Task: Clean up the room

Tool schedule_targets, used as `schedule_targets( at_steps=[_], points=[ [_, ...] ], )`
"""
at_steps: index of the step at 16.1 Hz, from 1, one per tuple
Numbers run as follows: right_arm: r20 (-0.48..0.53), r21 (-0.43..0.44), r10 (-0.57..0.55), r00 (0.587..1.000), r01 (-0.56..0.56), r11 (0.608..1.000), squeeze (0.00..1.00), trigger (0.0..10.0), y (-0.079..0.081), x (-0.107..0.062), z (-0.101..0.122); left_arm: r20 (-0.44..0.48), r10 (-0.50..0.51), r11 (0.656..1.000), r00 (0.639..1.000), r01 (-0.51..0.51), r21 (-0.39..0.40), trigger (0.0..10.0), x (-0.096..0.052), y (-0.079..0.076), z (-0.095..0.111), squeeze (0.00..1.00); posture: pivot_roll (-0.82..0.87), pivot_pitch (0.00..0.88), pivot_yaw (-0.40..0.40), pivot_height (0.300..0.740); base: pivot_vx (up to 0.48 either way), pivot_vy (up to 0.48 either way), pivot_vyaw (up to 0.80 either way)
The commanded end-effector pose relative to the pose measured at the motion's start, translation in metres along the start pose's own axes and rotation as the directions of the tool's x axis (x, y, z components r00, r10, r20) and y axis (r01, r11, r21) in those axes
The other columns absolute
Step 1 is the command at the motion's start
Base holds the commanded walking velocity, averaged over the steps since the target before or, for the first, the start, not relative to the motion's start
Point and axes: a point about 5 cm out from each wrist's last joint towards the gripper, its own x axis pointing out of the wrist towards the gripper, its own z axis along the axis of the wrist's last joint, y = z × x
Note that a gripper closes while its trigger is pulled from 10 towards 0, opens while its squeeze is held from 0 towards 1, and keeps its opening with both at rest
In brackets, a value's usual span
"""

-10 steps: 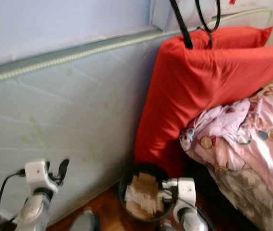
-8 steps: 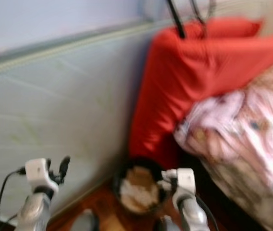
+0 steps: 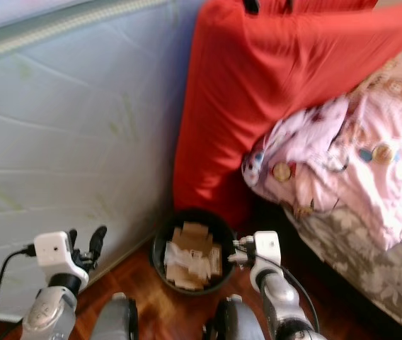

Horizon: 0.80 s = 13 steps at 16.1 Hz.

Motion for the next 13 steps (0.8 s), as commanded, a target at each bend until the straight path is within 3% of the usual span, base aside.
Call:
schedule_targets(
  at_steps=[1, 2, 8, 13],
  points=[
    [-0.039, 0.008, -0.001, 0.999, 0.002, 1.000, 0.00, 10.0, 0.002, 0.000, -0.006, -0.021, 0.006, 1.000, 1.000, -0.006, -0.009, 10.0, -0.005, -0.002, 0.001, 0.00, 0.17, 0.355, -0.090, 0.648, 0.000, 0.000, 0.00],
    [-0.032, 0.009, 0.007, 0.999, -0.006, 1.000, 0.00, 10.0, 0.003, 0.001, -0.003, -0.016, 0.007, 1.000, 1.000, -0.007, -0.007, 10.0, -0.009, -0.003, 0.005, 0.00, 0.17, 0.377, -0.095, 0.648, 0.000, 0.000, 0.00],
    [0.078, -0.042, 0.178, 0.981, -0.175, 0.984, 0.00, 10.0, 0.052, 0.019, 0.051, 0.052, 0.010, 1.000, 0.999, -0.010, 0.005, 10.0, -0.013, -0.014, 0.037, 0.00, 0.21, 0.485, -0.115, 0.648, 0.000, 0.000, 0.00],
    [0.121, -0.035, 0.183, 0.976, -0.180, 0.983, 0.00, 10.0, 0.063, 0.022, 0.067, 0.017, 0.025, 1.000, 1.000, -0.025, -0.003, 10.0, -0.026, -0.017, 0.042, 0.00, 0.22, 0.495, -0.121, 0.648, 0.000, 0.000, 0.00]
  ],
)
